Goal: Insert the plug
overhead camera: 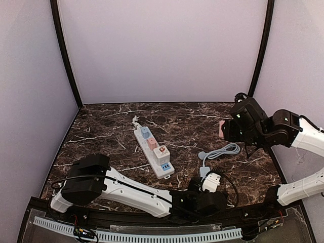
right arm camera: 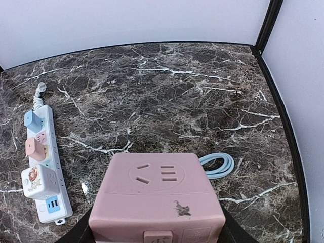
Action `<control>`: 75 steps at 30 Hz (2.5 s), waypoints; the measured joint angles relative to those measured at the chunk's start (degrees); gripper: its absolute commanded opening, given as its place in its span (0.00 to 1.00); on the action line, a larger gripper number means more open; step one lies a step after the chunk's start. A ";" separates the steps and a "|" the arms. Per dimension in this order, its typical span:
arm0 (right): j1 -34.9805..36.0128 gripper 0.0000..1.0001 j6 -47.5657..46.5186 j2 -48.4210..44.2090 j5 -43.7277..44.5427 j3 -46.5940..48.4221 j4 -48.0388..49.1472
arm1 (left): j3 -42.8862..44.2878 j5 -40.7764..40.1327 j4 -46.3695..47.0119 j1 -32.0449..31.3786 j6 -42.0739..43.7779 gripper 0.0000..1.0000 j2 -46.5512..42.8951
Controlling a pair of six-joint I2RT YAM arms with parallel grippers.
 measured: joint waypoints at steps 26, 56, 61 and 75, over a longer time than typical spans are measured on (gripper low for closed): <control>0.00 0.00 -2.60 0.37 -4.15 -2.29 3.69 | 6.40 -0.13 -6.16 1.79 -6.36 0.51 9.73; 4.33 0.00 -8.87 11.69 -23.52 3.04 2.25 | -42.51 17.44 26.49 8.26 23.10 0.88 -16.31; 4.37 0.00 -9.22 14.25 -25.59 4.98 1.03 | -46.45 19.76 27.50 8.55 24.06 0.97 -19.37; 4.37 0.00 -10.36 22.01 -35.23 11.91 -5.20 | -58.77 21.79 32.04 11.82 25.49 0.98 -34.53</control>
